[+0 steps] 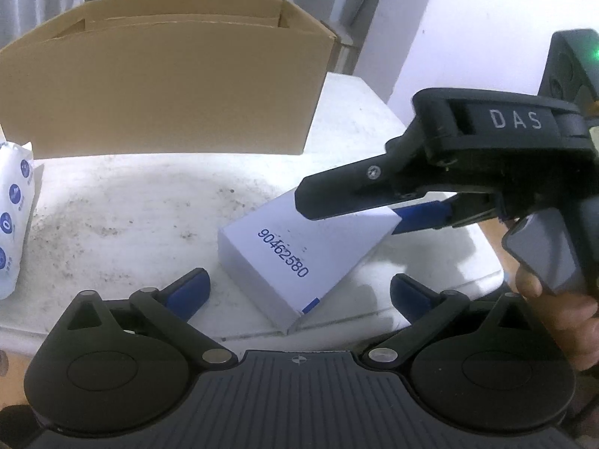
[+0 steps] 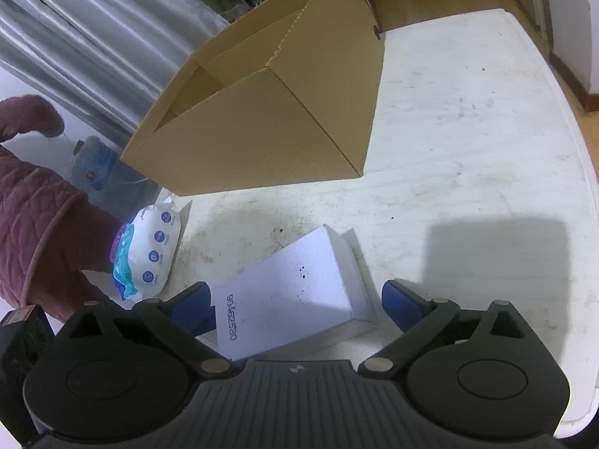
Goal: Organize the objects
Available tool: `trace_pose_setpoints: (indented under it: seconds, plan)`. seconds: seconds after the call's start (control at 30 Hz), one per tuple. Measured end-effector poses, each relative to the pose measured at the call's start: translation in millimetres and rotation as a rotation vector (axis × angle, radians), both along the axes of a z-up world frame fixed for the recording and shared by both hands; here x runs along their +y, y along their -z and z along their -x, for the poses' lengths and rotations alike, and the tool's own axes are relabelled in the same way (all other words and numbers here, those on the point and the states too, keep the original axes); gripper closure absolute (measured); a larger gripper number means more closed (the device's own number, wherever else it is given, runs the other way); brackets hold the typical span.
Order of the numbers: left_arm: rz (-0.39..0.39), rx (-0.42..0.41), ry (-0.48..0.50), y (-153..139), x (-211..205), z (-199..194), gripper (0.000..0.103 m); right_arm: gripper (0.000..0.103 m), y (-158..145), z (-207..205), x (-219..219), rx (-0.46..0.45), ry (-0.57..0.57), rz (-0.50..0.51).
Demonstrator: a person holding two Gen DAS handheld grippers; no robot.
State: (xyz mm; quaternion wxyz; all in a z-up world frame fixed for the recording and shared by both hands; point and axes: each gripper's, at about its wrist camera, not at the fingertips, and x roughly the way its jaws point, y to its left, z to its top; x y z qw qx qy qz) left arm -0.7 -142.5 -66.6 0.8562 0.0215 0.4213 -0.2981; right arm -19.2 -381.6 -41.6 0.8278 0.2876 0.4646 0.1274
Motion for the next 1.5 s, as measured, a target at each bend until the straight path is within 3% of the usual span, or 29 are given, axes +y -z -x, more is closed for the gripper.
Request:
trace_pose_setpoints:
  seconds: [0.33, 0.63, 1.5]
  plan:
    - [0.047, -0.011, -0.005, 1.0, 4.4, 1.6, 0.0, 0.0, 4.3, -0.7, -4.4, 0.013, 0.044, -0.046]
    - [0.081, -0.005, -0.014, -5.2, 24.7, -2.2, 0.0, 0.0, 3.4, -0.3, -1.8, 0.01, 0.041, -0.028]
    - [0.062, -0.02, -0.003, -8.3, 28.9, 1.0, 0.0, 0.0, 1.5, 0.0, 0.6, -0.004, 0.015, 0.002]
